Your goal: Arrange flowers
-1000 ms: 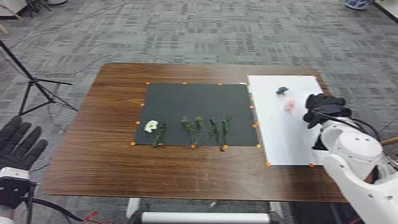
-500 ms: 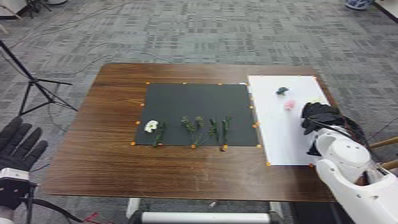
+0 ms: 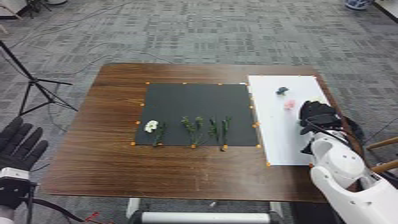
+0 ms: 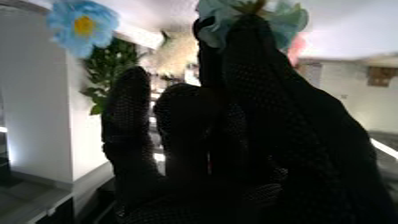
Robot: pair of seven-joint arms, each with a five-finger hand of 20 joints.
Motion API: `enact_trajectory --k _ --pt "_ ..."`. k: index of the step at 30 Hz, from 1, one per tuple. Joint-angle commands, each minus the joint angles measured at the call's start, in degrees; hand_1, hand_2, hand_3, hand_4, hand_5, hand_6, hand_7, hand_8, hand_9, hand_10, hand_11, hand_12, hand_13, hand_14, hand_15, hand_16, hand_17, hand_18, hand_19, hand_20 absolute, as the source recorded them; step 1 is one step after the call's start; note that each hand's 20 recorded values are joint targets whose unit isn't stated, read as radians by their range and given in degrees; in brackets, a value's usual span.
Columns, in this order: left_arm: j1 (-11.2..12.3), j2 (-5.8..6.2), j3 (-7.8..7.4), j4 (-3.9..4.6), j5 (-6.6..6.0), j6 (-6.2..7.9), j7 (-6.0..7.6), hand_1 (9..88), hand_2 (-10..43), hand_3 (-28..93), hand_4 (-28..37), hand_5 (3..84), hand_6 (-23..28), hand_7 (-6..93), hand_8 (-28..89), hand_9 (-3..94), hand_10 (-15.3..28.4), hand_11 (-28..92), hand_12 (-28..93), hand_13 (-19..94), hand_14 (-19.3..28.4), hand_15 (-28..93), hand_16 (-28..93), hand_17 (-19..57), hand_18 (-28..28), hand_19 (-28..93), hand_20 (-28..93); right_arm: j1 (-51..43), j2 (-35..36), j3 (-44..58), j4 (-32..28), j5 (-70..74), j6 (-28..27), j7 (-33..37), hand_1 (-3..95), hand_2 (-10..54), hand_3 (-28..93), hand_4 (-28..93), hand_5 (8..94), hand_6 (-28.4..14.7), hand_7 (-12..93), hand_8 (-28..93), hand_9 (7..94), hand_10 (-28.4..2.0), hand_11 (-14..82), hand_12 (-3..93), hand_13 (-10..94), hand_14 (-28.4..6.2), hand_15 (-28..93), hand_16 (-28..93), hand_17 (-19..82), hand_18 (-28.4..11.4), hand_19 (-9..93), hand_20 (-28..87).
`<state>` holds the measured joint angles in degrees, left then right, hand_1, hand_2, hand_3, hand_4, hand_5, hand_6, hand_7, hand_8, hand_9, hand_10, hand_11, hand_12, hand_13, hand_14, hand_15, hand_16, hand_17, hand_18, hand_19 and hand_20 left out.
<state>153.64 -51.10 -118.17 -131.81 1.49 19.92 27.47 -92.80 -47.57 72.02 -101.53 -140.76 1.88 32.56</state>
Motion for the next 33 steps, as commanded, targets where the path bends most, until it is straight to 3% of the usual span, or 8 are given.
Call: enact_trajectory --k 1,5,9,13,18,25,32,33 --pt "1.3 0.01 -0.75 -0.74 -0.84 0.12 0.95 23.3 18.3 69 -28.3 34.2 6.8 9.1 -7 28.5 11.0 13 12 20 11.8 20 -2 -3.9 9.8 16 12 4.03 -0.03 -4.77 -7.21 -0.77 7.46 -3.17 65.6 -9.5 67 -28 73.0 1.6 30 2 86.5 -6.6 12.3 46.1 70 -8.1 72 43 33 -22.9 78 42" --pt "1.8 -0.17 -0.97 -0.82 -0.8 0.18 1.12 23.4 18.2 69 -28.3 34.2 6.8 9.2 -7 28.5 11.0 13 12 20 11.7 20 -2 -3.8 9.8 16 12 11.2 -5.55 -10.21 -6.44 2.83 9.24 -8.05 65.5 -9.5 67 -28 72.6 1.5 30 2 85.9 -6.7 12.7 46.8 70 -8.1 72 44 32 -22.9 79 42" --pt "-1.56 0.42 0.81 0.2 -0.19 0.59 -1.02 23.3 18.2 69 -28.3 34.2 6.9 9.1 -7 28.5 11.1 12 12 20 11.7 20 -2 -3.8 9.9 16 12 18.09 -10.56 -17.19 -3.72 4.41 9.74 -11.43 65.5 -9.5 67 -28 72.3 1.4 31 2 85.6 -6.7 13.0 47.0 69 -8.3 72 45 32 -22.8 78 42" --pt "-4.0 1.51 1.95 0.87 0.44 0.39 -1.87 23.4 18.2 69 -28.3 34.2 6.9 9.1 -7 28.5 11.1 12 12 20 11.8 20 -2 -3.9 9.9 16 12 24.33 -15.09 -24.64 2.02 10.47 13.31 -16.94 65.3 -9.5 68 -28 72.1 1.4 31 2 85.6 -6.7 13.4 46.7 69 -8.2 72 45 32 -22.7 78 42" --pt "-5.19 1.54 2.51 1.26 1.12 0.53 -3.3 23.3 18.2 69 -28.3 34.1 6.9 9.1 -7 28.5 11.0 12 12 20 11.9 20 -2 -3.9 9.9 16 12 28.6 -19.11 -30.81 6.64 9.79 12.18 -18.41 64.4 -9.5 69 -28 72.1 1.6 32 1 85.5 -6.6 14.0 46.9 69 -8.1 72 45 32 -22.6 78 42" --pt "-4.6 1.26 2.71 1.33 0.91 0.48 -2.71 23.3 18.2 69 -28.3 34.1 6.8 9.0 -7 28.4 11.0 12 12 20 11.9 20 -1 -3.8 9.8 16 12 33.81 -21.86 -40.11 12.3 9.78 11.65 -18.99 63.9 -9.5 69 -28 71.6 1.7 32 1 85.3 -6.6 14.6 47.0 69 -8.1 72 45 32 -22.4 78 43" --pt "-6.4 2.27 5.04 1.79 0.93 0.81 -2.81 23.3 18.1 69 -28.3 34.0 6.8 9.1 -7 28.5 11.0 12 12 20 11.8 20 -1 -3.8 9.8 16 12 38.4 -24.58 -45.18 17.81 9.48 12.16 -19.12 63.8 -9.5 69 -28 71.2 1.7 33 0 85.0 -6.5 14.9 47.2 68 -7.9 72 45 32 -22.4 77 42" --pt "-5.46 2.34 4.96 1.22 0.91 0.94 -2.2 23.3 18.1 69 -28.3 34.0 6.8 9.1 -7 28.5 11.0 12 12 20 11.8 20 -1 -3.8 9.9 16 12 38.52 -24.37 -45.84 17.39 9.28 11.97 -18.6 63.8 -9.5 69 -28 71.0 1.7 33 0 84.8 -6.4 14.8 47.1 68 -7.9 72 45 32 -22.3 77 42"
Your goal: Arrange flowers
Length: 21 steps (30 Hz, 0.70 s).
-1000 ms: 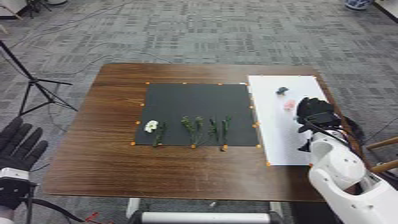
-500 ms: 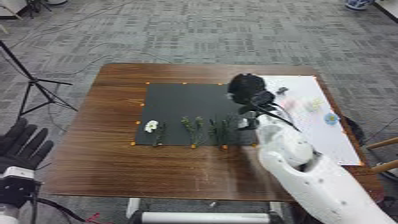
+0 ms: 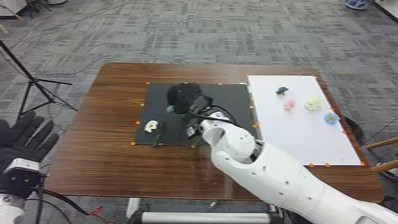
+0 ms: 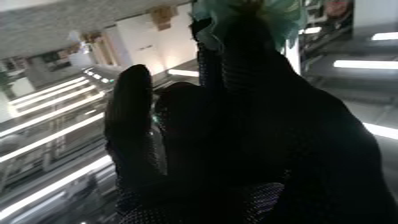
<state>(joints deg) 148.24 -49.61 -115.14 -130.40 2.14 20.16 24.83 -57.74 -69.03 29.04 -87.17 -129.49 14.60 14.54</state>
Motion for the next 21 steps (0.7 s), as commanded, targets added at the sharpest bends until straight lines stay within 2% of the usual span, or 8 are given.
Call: enact_trajectory --k 1,7,8,9,14,17,19,21 --pt "-0.06 0.87 1.9 -0.13 0.2 0.41 0.55 23.3 18.1 69 -28.3 34.0 6.8 9.1 -7 28.5 11.0 12 12 20 11.8 20 -1 -3.9 9.9 16 12 3.44 -3.41 -2.58 3.51 -2.68 -0.95 -1.02 63.8 -9.5 69 -28 70.9 1.7 33 -1 84.6 -6.4 14.8 47.1 68 -7.8 71 45 31 -22.2 77 42" --pt "-0.06 0.91 2.02 -0.11 0.19 0.56 0.78 23.3 18.1 69 -28.3 33.7 6.8 9.2 -7 28.4 11.0 12 12 20 11.9 20 -1 -3.9 9.9 16 12 3.69 -5.3 -2.78 5.43 -2.2 -1.82 0.13 63.2 -9.5 68 -28 70.3 1.5 33 -1 83.9 -6.3 14.9 46.9 68 -7.8 71 45 31 -22.3 77 42" --pt "-0.32 0.85 2.03 -0.08 0.47 0.6 0.3 23.3 18.1 69 -28.3 33.5 6.9 9.2 -7 28.4 11.0 12 12 20 11.9 20 -1 -3.9 9.9 16 12 3.71 -5.53 -2.95 5.95 -2.9 -1.52 0.5 62.8 -9.5 68 -28 70.2 1.5 33 -1 83.9 -6.3 14.8 46.7 68 -7.9 71 45 31 -22.4 77 42" --pt "-1.05 1.22 2.25 0.32 0.36 0.55 0.16 23.4 18.1 69 -28.3 33.4 6.9 9.2 -7 28.4 11.0 12 12 20 11.8 20 -1 -3.9 9.9 16 12 4.35 -5.94 -3.47 7.11 -2.9 -0.69 0.54 62.5 -9.5 69 -28 70.1 1.5 33 -1 83.8 -6.3 14.8 46.6 68 -7.9 70 45 31 -22.4 77 42" --pt "-0.65 1.31 2.07 0.04 0.39 0.25 0.44 23.4 18.1 69 -28.3 33.3 6.9 9.3 -7 28.3 11.0 12 12 20 11.8 20 -1 -3.9 9.9 16 12 4.92 -6.37 -4.47 7.73 -2.98 0.33 2.01 61.9 -9.5 68 -28 69.1 1.1 33 -2 82.8 -6.5 14.1 45.6 68 -8.1 70 45 31 -22.2 76 42" --pt "-1.64 1.27 2.33 0.4 0.67 0.28 -0.33 23.4 18.0 69 -28.3 33.4 6.9 9.3 -7 28.3 11.0 12 12 20 11.8 20 -1 -3.9 9.9 16 12 5.15 -6.56 -4.89 8.37 -4.25 0.58 2.78 61.1 -9.5 67 -28 68.3 0.8 32 -3 82.1 -6.8 13.1 44.1 67 -8.4 70 44 31 -22.2 76 41" --pt "-3.69 1.59 2.75 1.2 1.52 0.78 -1.89 23.3 18.0 69 -28.3 33.4 7.0 9.2 -7 28.4 11.1 12 12 20 11.8 20 -1 -3.9 9.9 16 12 5.09 -7.33 -4.16 10.11 -5.65 0.82 1.96 61.2 -9.5 66 -28 67.7 0.8 30 -3 81.6 -6.9 12.5 43.2 67 -8.3 70 44 31 -22.3 76 41" --pt "-3.08 1.68 2.4 0.99 2.61 0.22 -2.27 23.3 18.0 69 -28.3 33.5 7.0 9.3 -7 28.4 11.0 12 12 20 11.8 20 -1 -3.9 9.9 16 12 5.14 -6.66 -4.88 9.43 -5.72 0.51 2.88 61.4 -9.5 65 -28 67.8 0.9 30 -3 81.4 -7.0 12.3 42.8 67 -8.3 70 44 31 -22.3 76 41"
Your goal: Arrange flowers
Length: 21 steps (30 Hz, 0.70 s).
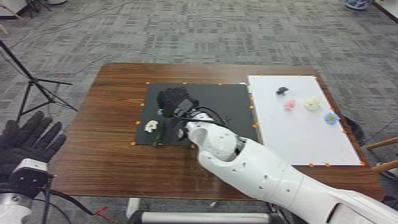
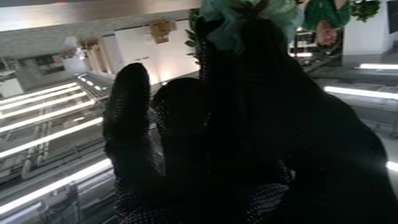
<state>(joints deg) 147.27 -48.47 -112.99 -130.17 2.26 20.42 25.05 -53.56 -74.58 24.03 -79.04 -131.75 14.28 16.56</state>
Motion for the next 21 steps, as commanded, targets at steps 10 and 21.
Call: enact_trajectory --k 10,21 --pt "-0.36 0.39 -0.86 0.1 1.15 -0.77 -1.65 23.5 18.2 69 -28.3 33.7 7.0 9.4 -7 28.4 11.0 12 12 20 11.8 20 -1 -3.9 9.9 16 12 -0.04 -0.11 -0.54 -1.05 -3.29 -1.47 3.56 61.6 -9.5 65 -28 67.2 0.9 28 -4 80.2 -7.3 11.6 41.8 66 -8.3 70 44 30 -22.6 76 41" --pt "-0.61 0.88 -1.45 -0.14 -0.38 -1.12 -0.58 23.6 18.2 69 -28.3 33.8 7.1 9.3 -7 28.3 11.1 12 12 20 11.7 20 -1 -3.9 10.0 16 12 -1.31 0.42 -0.12 -2.52 -4.26 -4.97 3.62 56.7 -9.5 68 -28 64.2 0.4 22 -15 74.5 -8.5 13.9 32.2 64 -9.3 71 41 29 -22.8 75 39"
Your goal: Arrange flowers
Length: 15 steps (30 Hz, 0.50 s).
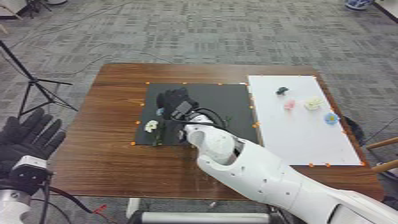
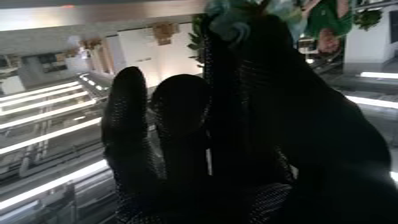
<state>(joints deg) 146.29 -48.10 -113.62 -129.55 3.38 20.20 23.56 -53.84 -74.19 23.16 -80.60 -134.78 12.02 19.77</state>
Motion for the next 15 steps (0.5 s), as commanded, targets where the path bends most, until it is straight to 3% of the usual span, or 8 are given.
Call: enact_trajectory --k 1,6,9,15 --pt "0.38 0.55 -1.0 -0.84 -1.26 -1.17 0.62 23.7 18.2 70 -28.3 33.8 7.0 9.3 -7 28.3 11.1 12 12 20 11.7 20 -1 -4.0 10.0 16 12 -1.17 -0.05 0.67 -0.82 -0.99 -2.45 1.01 56.3 -9.5 68 -28 63.9 0.3 22 -15 73.9 -8.7 14.5 31.4 64 -9.3 71 41 29 -22.8 75 39" --pt "0.07 0.64 -1.1 -0.94 -1.36 -1.24 0.99 24.0 18.3 70 -28.3 33.8 7.0 9.4 -7 28.3 11.0 12 12 20 11.7 20 -1 -3.9 10.0 16 12 -2.0 -0.1 1.52 -0.86 -1.65 -4.24 0.48 55.0 -9.5 71 -28 63.3 0.2 22 -14 72.0 -9.2 17.3 27.6 64 -9.3 71 41 28 -22.7 75 39" --pt "0.29 0.38 -1.32 -0.98 -1.42 -1.39 1.06 23.9 18.3 70 -28.3 33.9 7.0 9.4 -7 28.4 11.0 12 12 20 11.7 20 -1 -3.8 9.9 16 12 -2.17 0.09 1.8 -1.23 -1.71 -4.73 0.39 52.2 -9.5 75 -28 61.9 -0.4 20 -14 69.3 -10.6 20.7 20.6 64 -9.1 70 40 28 -22.8 75 39" --pt "0.8 0.26 -1.26 -1.12 -1.73 -1.13 1.44 23.9 18.2 70 -28.3 34.0 7.0 9.4 -7 28.4 11.1 12 12 20 11.7 20 -1 -3.9 10.0 16 12 -2.63 0.36 2.23 -2.31 -1.47 -5.42 0.75 49.5 -9.5 75 -28 61.1 -0.9 19 -14 66.0 -11.8 17.7 16.5 64 -9.0 67 35 28 -22.7 74 38"
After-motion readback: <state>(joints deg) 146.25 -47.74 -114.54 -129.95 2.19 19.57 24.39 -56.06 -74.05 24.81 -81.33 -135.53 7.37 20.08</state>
